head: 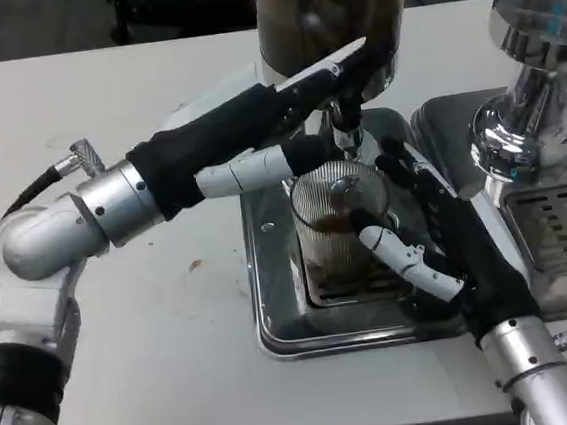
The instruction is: Grasp the cup under the faucet to collect the drink, then remove the cup.
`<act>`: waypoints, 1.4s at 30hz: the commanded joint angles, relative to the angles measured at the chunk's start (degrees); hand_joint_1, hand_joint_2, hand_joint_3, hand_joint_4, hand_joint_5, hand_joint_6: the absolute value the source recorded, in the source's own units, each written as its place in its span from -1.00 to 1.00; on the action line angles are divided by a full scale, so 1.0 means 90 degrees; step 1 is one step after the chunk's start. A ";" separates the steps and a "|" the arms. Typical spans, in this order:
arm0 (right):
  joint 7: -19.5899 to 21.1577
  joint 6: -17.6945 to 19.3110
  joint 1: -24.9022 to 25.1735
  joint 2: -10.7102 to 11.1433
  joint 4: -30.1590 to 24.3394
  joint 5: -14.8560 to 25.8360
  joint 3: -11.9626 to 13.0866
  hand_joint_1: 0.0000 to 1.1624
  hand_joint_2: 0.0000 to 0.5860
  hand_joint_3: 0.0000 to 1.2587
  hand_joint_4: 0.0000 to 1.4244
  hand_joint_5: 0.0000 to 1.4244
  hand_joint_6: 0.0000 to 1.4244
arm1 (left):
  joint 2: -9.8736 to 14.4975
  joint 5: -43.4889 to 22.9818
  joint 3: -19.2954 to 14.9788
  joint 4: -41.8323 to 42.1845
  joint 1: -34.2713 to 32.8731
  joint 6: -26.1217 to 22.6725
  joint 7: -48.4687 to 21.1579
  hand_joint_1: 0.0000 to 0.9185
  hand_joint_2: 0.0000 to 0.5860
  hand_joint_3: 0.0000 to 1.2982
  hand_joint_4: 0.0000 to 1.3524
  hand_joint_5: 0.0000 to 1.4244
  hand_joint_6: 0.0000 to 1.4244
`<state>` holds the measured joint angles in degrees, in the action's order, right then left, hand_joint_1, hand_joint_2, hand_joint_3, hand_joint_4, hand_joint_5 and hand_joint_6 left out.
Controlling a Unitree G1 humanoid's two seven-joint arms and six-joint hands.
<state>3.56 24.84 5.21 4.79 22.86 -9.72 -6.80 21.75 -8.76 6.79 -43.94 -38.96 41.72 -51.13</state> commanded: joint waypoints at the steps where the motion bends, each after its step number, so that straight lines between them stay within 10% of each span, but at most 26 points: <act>1: -0.0022 0.0144 0.0007 -0.0036 0.0081 0.0042 0.0044 -0.11 -0.16 -0.83 -0.82 -0.88 -0.87 | -0.0048 -0.0113 -0.0127 -0.0039 0.0028 -0.0206 -0.0218 -1.00 -0.91 -0.94 -1.00 -0.98 -0.96; 42: -0.0013 0.0447 0.0116 -0.0043 0.0369 0.0070 0.0129 -0.10 -0.15 -0.81 -0.82 -0.86 -0.87 | -0.0290 -0.1426 -0.1227 0.1029 0.0303 -0.1484 -0.0896 -1.00 -0.86 -0.82 -0.90 -0.77 -0.79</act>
<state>3.56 27.28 5.42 4.68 25.35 -9.57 -5.94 18.87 -20.10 -3.52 -37.27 -37.72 29.57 -58.25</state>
